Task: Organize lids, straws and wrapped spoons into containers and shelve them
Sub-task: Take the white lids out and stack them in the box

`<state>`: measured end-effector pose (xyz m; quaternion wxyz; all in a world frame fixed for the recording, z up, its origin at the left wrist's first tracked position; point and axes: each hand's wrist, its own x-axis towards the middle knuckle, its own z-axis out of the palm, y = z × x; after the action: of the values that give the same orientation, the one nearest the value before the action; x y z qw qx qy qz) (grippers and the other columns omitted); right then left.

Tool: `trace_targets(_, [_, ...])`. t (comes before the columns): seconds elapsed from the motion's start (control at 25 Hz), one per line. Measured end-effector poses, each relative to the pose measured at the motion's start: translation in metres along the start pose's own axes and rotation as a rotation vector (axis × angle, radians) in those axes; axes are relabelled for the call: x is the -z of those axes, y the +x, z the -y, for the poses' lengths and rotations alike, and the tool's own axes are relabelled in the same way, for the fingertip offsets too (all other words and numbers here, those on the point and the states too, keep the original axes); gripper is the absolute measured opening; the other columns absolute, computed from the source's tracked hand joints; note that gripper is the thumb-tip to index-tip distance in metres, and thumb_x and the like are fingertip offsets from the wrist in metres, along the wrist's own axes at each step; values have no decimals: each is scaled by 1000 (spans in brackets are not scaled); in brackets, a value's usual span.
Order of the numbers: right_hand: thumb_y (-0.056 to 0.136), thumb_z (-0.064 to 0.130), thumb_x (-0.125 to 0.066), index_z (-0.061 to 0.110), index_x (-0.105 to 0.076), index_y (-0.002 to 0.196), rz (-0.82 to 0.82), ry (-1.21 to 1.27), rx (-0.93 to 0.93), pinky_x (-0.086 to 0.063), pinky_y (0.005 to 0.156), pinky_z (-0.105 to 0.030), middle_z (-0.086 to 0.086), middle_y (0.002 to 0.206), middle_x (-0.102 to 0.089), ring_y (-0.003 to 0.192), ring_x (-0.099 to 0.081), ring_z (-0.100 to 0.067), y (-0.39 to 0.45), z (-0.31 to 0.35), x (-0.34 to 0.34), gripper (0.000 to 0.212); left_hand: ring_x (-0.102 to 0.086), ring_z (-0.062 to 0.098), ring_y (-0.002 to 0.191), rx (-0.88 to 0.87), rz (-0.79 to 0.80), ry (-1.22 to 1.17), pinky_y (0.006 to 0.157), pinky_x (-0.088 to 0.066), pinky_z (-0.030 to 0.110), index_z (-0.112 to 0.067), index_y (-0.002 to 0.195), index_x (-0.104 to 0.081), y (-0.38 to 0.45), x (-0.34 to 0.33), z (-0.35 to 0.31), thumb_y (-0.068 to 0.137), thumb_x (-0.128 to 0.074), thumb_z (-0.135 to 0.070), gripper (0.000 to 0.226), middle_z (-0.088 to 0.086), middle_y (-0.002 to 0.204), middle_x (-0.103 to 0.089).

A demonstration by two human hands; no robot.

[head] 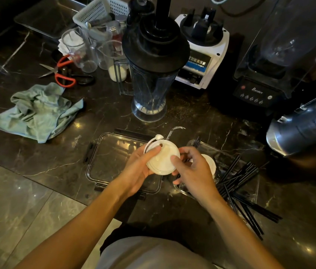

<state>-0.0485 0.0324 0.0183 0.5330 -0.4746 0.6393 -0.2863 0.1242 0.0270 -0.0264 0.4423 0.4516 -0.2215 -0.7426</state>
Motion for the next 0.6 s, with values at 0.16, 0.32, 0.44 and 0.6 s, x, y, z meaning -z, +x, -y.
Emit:
trace_targets(0.16, [100,28,-67,18,-60,130,75,33,-125,-64,63,-38,-8,107,-69,78,-73,-14,1,-3,0,32,-66,27,114,-25,29,-5,86,-60,37,-8,136,-64,-2,6,2,97,-66,-24,42,21,132,-67])
trace_targets(0.32, [100,23,-68,13,-65,120,166,167,-208,-65,70,-41,-13,102,-72,81,-74,-21,9,-2,1,23,-69,28,114,-15,40,-8,89,-61,36,-8,135,-64,-5,13,1,96,-65,-18,40,18,130,-70])
trace_targets(0.44, [101,23,-67,11,-62,120,125,197,-244,-65,70,-39,-15,105,-72,83,-75,-21,19,-1,-12,23,-71,33,116,-15,-30,-25,92,-62,37,-5,128,-65,-5,31,-3,91,-72,-12,38,17,126,-72])
trace_targets(0.6, [102,20,-64,13,-54,118,138,13,-264,-65,66,-33,-9,100,-71,83,-76,-18,39,-3,-41,21,-73,36,107,-48,-319,302,87,-61,37,-13,115,-74,-3,58,1,94,-72,-12,21,17,107,-77])
